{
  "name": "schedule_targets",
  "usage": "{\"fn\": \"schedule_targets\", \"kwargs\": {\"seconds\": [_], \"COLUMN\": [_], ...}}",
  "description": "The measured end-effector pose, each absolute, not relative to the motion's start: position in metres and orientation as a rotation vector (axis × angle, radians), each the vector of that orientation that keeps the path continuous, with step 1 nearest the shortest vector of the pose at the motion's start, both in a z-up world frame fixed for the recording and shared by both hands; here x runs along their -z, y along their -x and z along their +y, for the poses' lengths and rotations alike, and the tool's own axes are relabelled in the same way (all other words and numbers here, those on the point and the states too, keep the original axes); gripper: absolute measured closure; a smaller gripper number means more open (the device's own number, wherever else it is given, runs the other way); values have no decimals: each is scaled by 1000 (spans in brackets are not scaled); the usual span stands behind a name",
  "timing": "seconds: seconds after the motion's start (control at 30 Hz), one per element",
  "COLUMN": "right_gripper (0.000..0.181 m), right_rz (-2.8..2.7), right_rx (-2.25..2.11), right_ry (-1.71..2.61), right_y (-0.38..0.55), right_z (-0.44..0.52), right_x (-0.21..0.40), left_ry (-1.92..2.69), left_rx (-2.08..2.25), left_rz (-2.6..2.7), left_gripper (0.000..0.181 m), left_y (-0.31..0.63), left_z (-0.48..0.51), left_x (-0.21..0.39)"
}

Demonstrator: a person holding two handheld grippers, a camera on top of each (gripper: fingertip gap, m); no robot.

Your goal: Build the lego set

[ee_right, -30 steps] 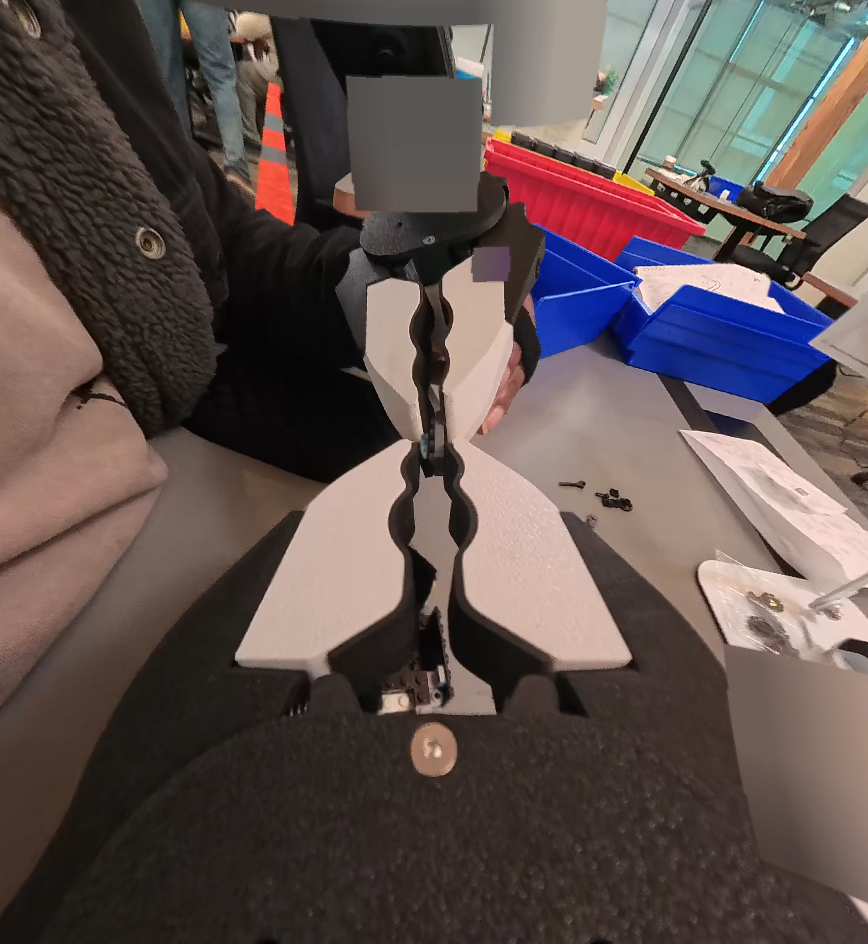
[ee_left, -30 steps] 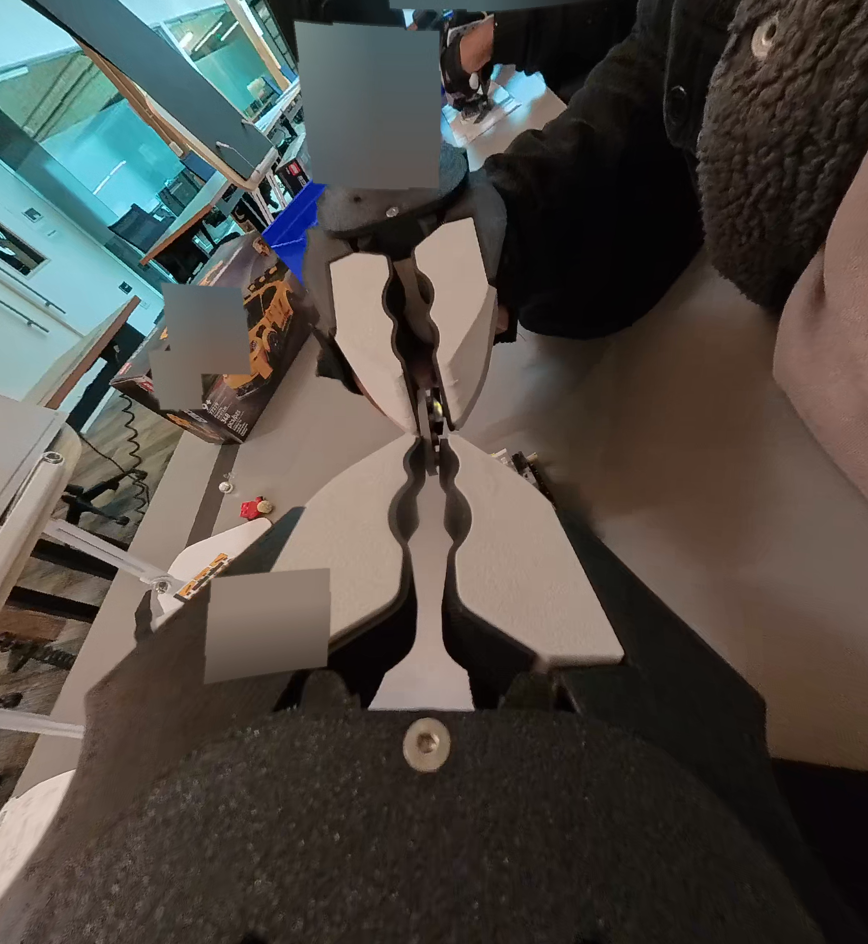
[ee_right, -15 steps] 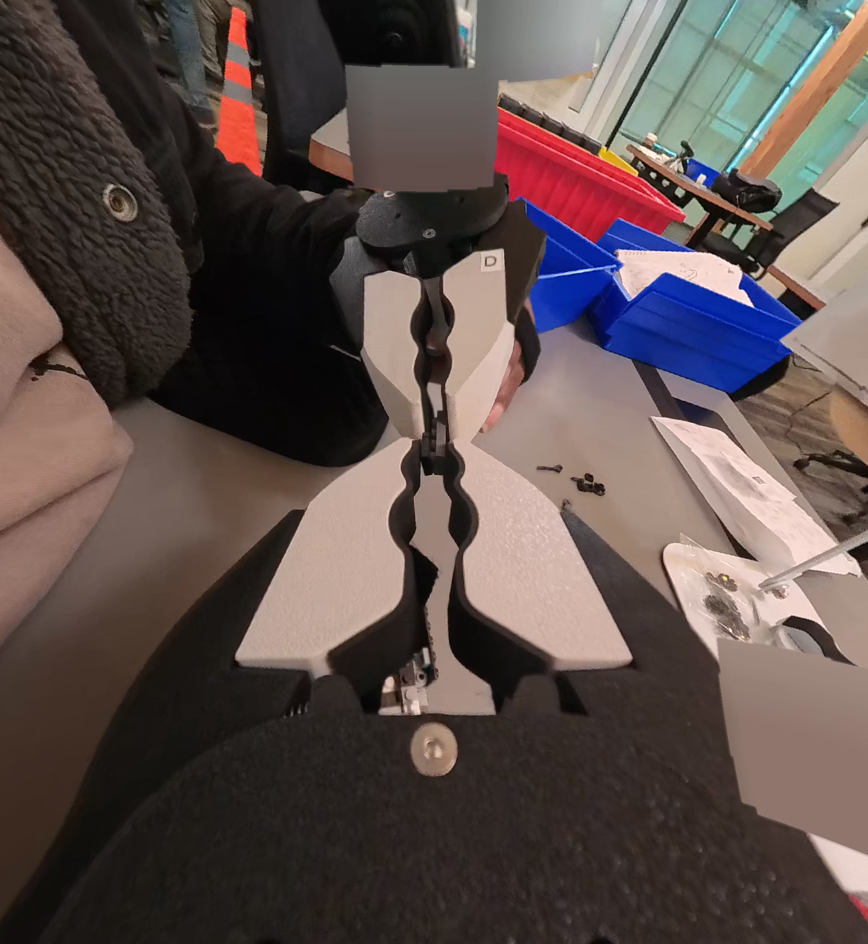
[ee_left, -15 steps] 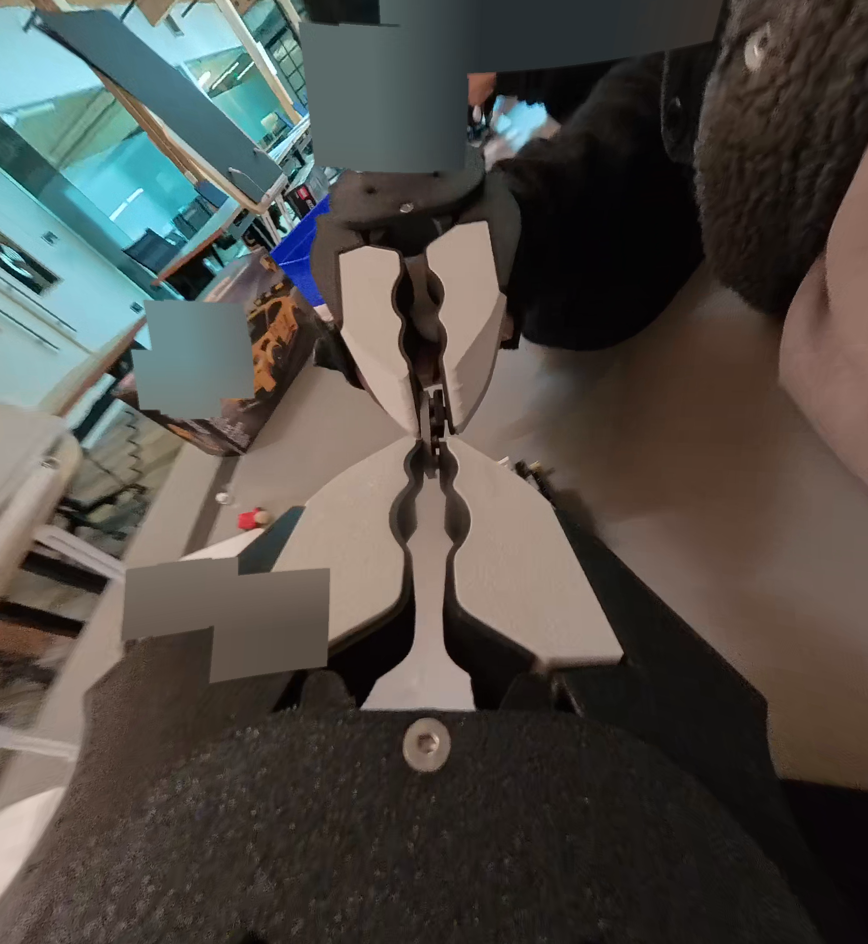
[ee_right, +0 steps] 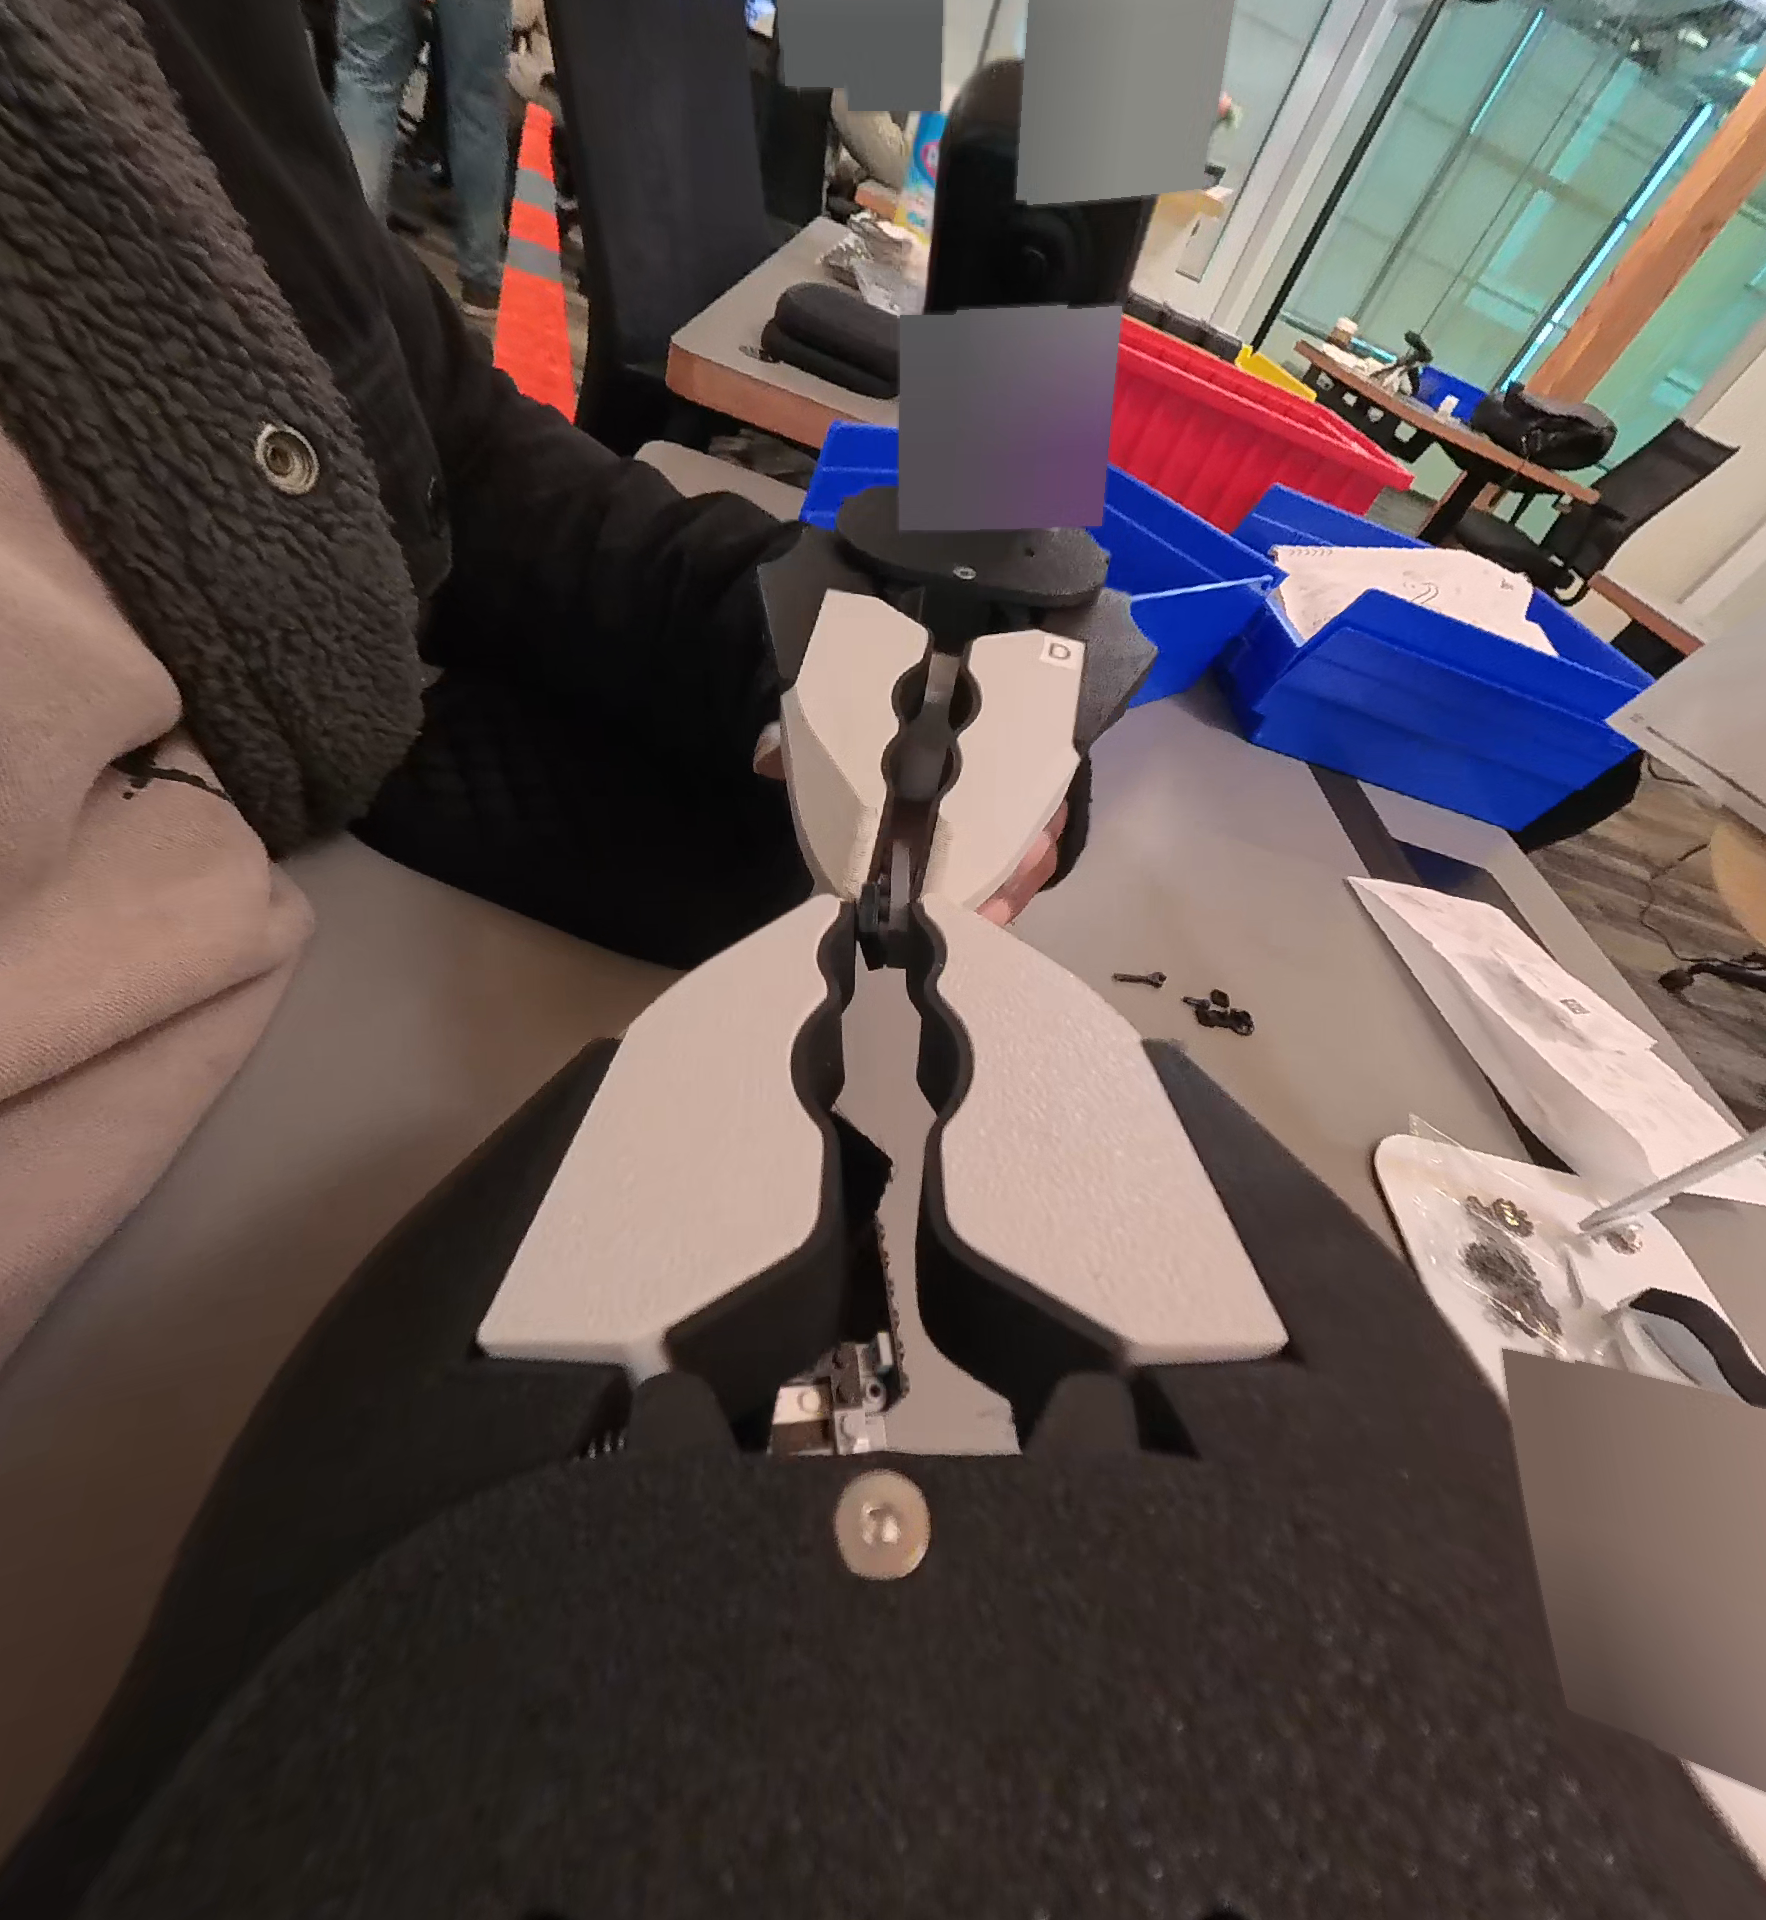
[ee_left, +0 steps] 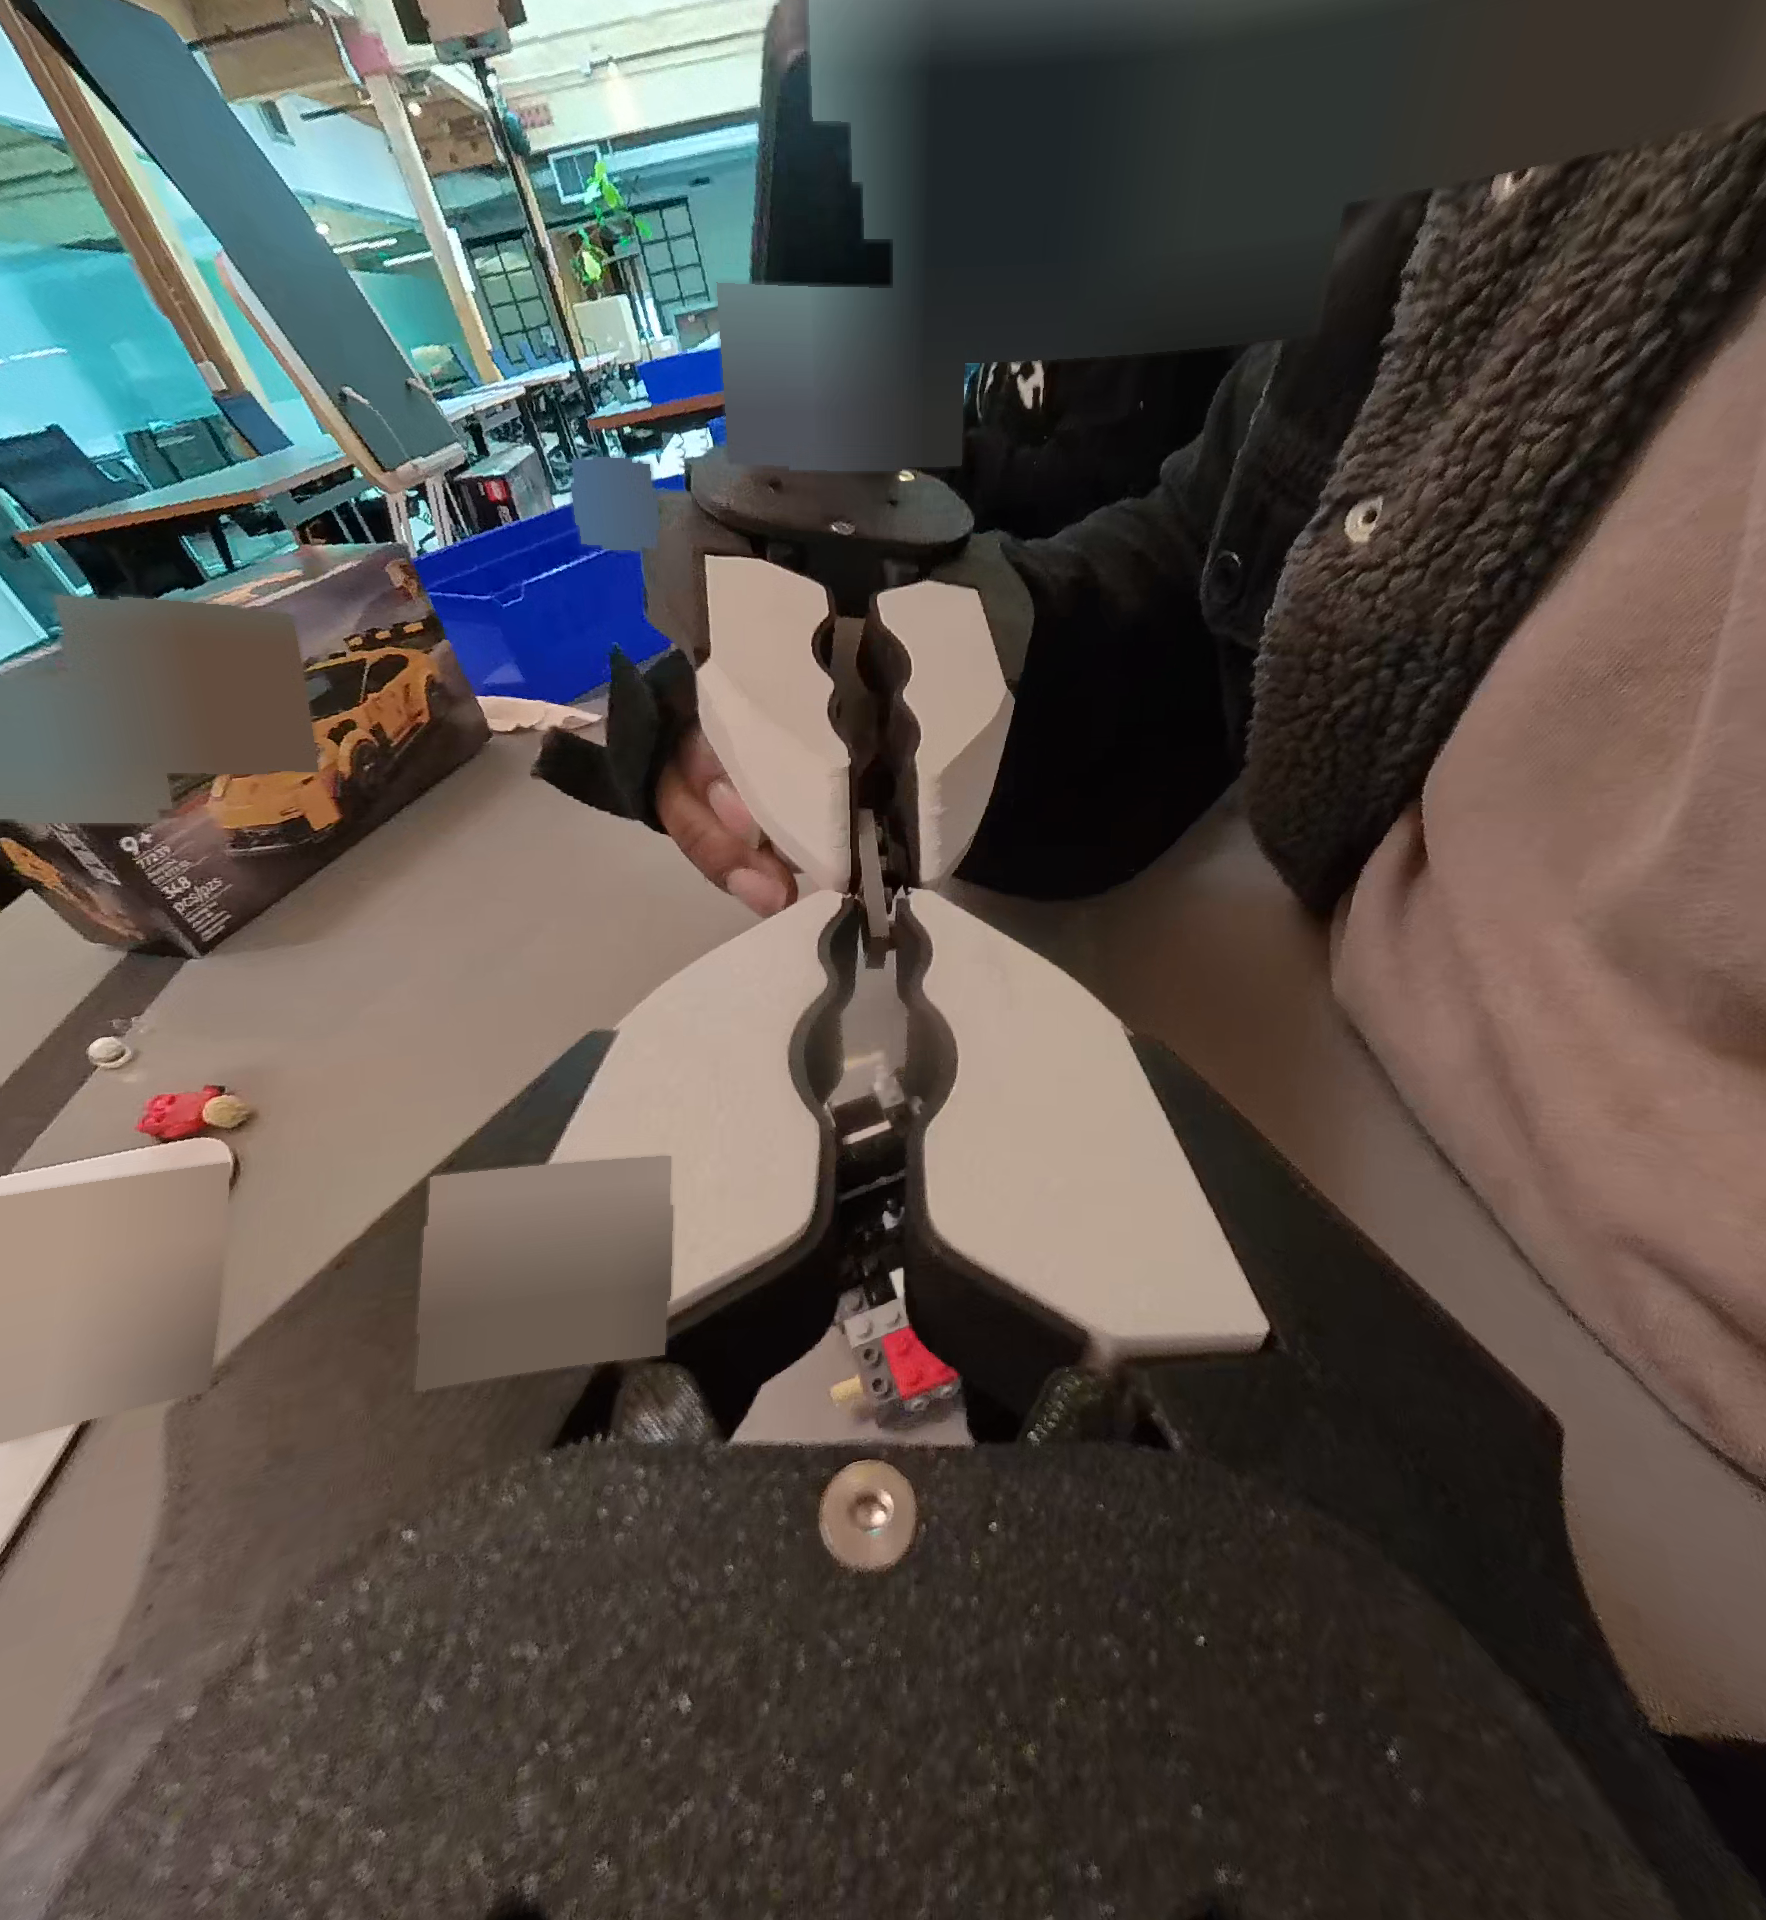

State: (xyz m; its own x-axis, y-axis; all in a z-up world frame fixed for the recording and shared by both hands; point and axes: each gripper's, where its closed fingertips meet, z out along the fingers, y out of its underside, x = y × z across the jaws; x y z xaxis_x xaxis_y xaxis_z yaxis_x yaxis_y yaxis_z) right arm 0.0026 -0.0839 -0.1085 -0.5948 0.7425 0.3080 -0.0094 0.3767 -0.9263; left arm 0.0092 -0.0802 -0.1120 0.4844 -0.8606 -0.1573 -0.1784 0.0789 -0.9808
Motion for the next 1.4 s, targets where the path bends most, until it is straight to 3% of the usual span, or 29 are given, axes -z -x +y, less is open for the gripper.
{"fn": "schedule_targets", "kwargs": {"seconds": [1.1, 1.4], "right_gripper": [174, 172], "right_rz": [-1796, -1755], "right_rx": [-1600, -1471], "right_ry": [837, 784], "right_y": [3, 7], "right_z": [-77, -76], "right_x": [109, 101], "left_ry": [1471, 1478], "left_rx": [174, 516], "left_rz": [1121, 945], "left_gripper": [175, 176], "left_y": [0, 2], "left_z": [-71, -69], "left_x": [121, 112]}}
